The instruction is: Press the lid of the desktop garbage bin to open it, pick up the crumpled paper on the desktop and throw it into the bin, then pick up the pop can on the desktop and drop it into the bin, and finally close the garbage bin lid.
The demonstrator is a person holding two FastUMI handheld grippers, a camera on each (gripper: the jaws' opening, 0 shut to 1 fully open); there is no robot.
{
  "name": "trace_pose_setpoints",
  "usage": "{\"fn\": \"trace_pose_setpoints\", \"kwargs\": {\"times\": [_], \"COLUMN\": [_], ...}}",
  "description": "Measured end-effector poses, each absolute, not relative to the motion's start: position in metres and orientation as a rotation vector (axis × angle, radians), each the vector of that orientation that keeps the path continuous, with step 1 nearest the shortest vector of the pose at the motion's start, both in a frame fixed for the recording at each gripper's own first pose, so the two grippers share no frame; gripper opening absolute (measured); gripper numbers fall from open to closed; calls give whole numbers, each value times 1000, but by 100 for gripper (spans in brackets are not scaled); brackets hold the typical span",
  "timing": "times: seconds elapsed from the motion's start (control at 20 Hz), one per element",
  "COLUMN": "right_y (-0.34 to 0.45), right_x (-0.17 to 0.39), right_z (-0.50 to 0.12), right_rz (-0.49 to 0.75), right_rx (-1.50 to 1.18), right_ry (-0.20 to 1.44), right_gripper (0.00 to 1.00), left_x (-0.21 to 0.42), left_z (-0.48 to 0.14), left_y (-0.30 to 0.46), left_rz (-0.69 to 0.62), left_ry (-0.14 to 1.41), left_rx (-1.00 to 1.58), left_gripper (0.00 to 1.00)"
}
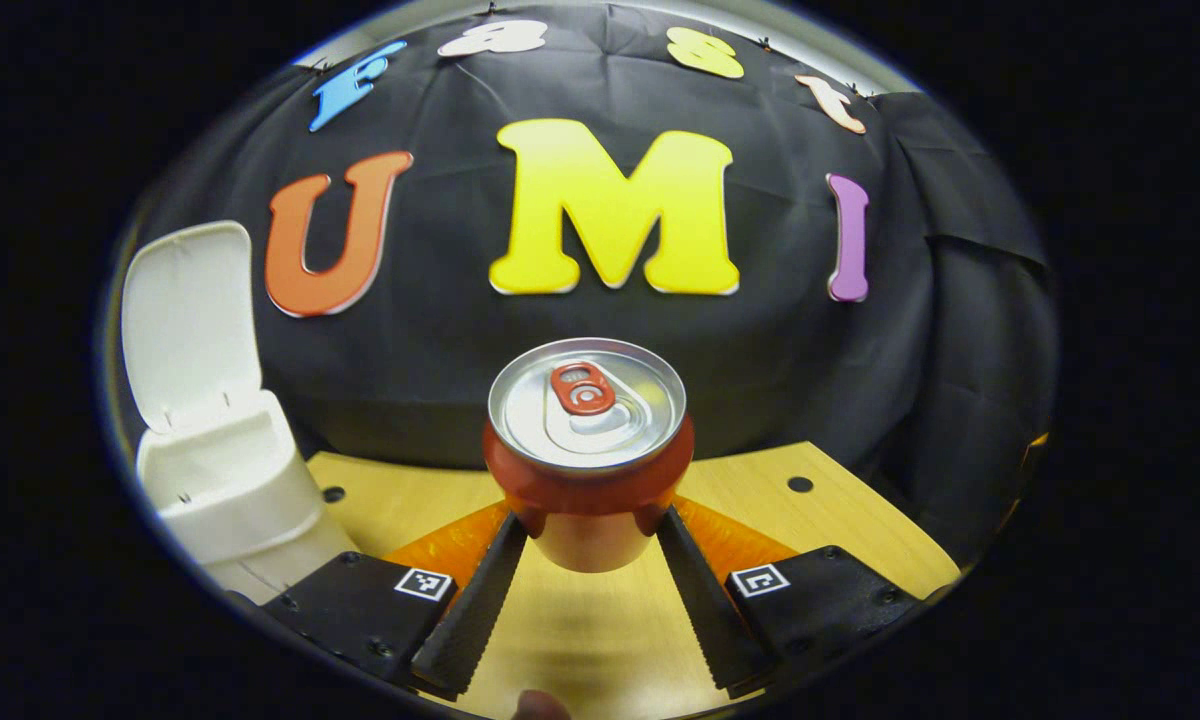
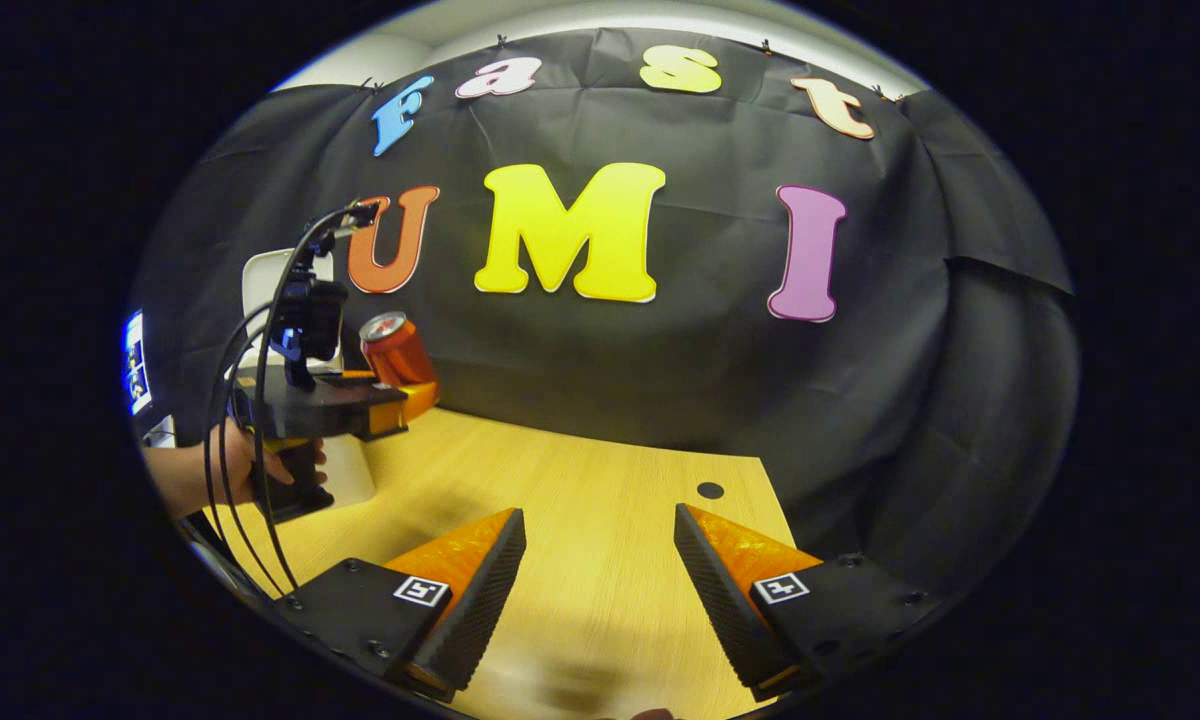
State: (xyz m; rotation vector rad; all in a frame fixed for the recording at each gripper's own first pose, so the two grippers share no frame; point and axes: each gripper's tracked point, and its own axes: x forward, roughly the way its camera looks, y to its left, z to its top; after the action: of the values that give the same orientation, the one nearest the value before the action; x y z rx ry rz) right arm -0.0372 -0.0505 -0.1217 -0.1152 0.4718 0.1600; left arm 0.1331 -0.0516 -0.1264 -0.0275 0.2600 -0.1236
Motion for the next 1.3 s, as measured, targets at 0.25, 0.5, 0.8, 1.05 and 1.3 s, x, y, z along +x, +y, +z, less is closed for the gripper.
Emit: {"fn": "trace_pose_setpoints", "kwargs": {"times": [0.25, 0.5, 0.8, 1.05, 1.3], "right_y": [-40, -11, 28, 51, 62], "right_x": [-20, -7, 1, 5, 10], "right_z": [-114, -117, -123, -122, -119], "right_rz": [167, 204, 266, 319, 333], "right_rx": [-78, -47, -62, -99, -87], "right_ry": [441, 463, 488, 487, 484], "right_gripper": [94, 94, 94, 94, 94], "left_x": [136, 120, 105, 102, 102], "left_z": [-87, -95, -144, -145, -132], "left_y": [56, 156, 204, 213, 216], "left_rz": [77, 268, 385, 406, 424], "left_ry": [216, 263, 426, 435, 392], "left_rx": [10, 24, -57, -67, -63], "left_gripper": [85, 85, 86, 87, 89]}}
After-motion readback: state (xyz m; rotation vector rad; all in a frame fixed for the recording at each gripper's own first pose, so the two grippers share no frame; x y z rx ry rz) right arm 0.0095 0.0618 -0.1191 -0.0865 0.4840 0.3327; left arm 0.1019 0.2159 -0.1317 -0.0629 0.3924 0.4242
